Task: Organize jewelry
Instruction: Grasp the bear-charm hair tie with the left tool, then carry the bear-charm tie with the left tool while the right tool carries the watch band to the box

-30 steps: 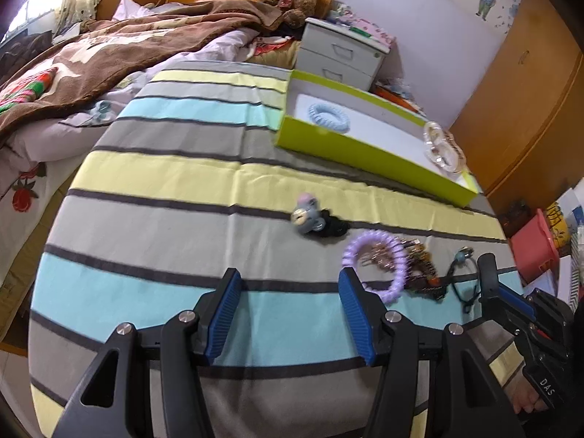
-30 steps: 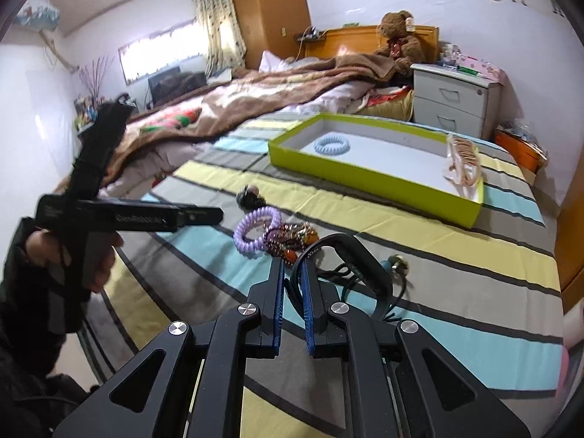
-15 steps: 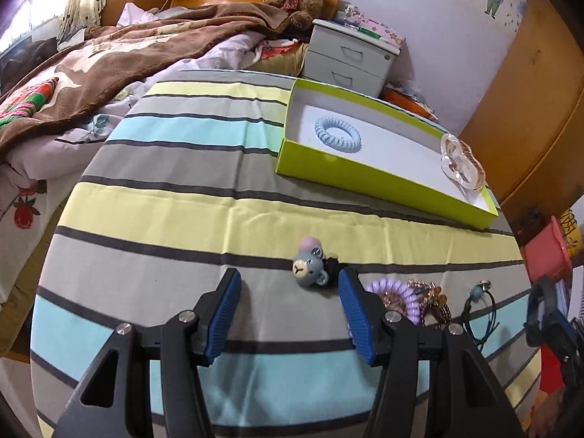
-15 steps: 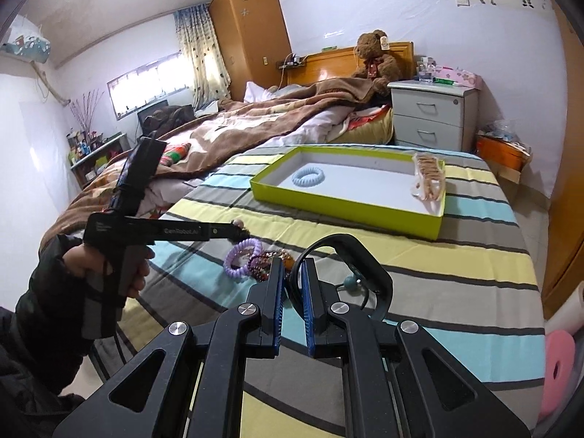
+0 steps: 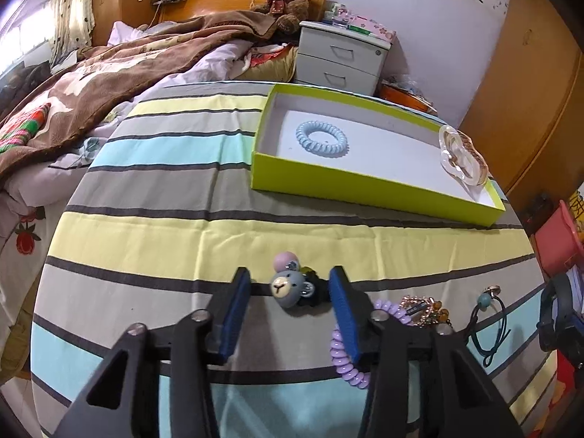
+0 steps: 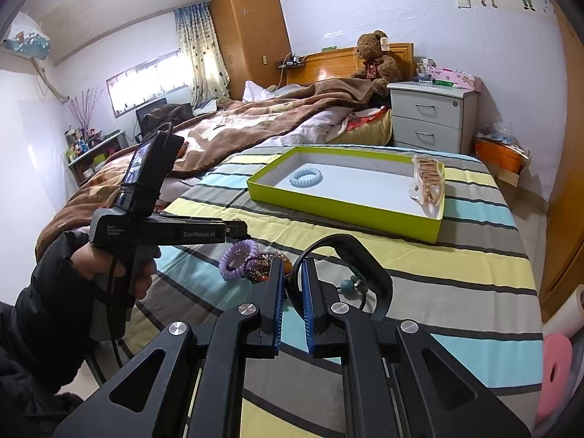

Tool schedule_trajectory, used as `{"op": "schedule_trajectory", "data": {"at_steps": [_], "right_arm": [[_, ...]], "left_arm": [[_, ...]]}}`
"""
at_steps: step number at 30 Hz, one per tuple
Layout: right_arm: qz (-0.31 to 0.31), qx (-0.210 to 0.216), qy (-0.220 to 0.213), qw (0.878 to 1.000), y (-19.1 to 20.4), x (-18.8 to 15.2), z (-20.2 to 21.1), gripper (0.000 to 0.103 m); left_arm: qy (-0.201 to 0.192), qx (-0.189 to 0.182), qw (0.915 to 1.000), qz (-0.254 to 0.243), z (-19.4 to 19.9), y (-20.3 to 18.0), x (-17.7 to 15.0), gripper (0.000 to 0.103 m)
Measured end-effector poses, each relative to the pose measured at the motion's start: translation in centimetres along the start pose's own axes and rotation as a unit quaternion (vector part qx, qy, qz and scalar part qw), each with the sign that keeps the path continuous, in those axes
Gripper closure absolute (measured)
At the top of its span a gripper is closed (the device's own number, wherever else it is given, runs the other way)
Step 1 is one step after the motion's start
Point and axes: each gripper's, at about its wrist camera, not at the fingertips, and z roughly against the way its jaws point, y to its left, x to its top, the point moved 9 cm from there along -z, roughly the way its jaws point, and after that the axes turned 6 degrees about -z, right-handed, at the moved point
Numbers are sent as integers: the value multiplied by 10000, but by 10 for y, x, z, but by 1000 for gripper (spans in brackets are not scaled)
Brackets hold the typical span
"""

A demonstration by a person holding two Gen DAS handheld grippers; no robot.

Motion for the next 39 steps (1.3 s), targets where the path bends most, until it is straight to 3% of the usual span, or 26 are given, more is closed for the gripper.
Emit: {"op": "schedule_trajectory", "data": {"at_steps": [1, 9, 21, 39], "right_arm": [[-3, -7, -2, 10000, 0, 0, 0, 93], [-20, -38, -25, 10000, -1, 1, 0, 93], [2, -72, -109, 9999, -2, 10, 0, 93], [159, -260, -361, 9989, -5, 51, 5, 93]], "left_arm": [[-18, -9, 10000, -46, 1, -2, 1, 68], [-61, -38, 9999, -80, 3, -4, 3, 71], [-267, -34, 9996, -84, 20, -4, 11, 72], [-680, -39, 9976, -115, 55, -3, 45, 72]]}}
